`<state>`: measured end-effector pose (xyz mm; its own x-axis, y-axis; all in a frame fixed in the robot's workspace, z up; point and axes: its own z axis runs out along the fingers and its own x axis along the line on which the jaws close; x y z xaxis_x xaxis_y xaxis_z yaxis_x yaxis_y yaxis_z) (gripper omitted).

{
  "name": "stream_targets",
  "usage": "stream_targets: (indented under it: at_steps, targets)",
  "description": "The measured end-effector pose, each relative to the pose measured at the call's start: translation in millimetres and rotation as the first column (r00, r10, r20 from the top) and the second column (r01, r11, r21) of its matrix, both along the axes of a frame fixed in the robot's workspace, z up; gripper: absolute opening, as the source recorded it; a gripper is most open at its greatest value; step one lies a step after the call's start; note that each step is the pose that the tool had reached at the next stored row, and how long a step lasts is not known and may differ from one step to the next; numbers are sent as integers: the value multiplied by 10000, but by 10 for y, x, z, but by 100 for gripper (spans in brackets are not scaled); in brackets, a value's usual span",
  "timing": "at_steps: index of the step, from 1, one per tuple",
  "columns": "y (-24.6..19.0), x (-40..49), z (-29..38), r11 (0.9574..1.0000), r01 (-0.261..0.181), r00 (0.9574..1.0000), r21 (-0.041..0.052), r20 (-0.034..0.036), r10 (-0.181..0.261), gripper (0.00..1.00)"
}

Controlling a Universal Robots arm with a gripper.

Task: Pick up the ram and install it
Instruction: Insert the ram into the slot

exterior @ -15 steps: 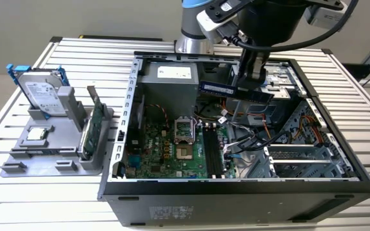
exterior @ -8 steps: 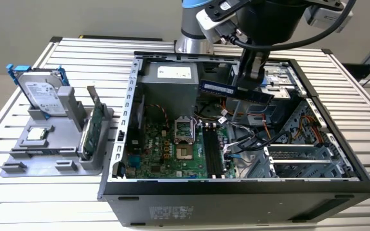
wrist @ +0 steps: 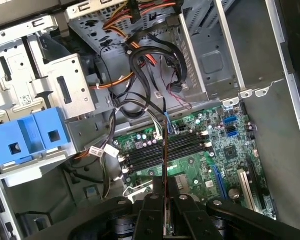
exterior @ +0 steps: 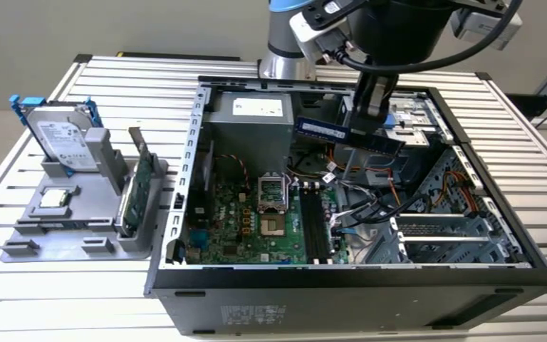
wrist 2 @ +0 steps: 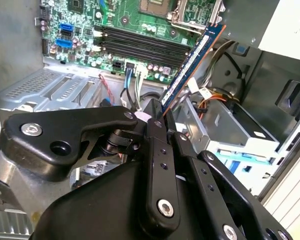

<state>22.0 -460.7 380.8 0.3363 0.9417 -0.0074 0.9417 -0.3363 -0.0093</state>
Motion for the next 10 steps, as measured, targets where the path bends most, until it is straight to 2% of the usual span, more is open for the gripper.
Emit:
stream_targets:
  at_steps: [10]
  targets:
    - [0, 0, 0, 9986, 527, 9986, 1, 0, -527, 0]
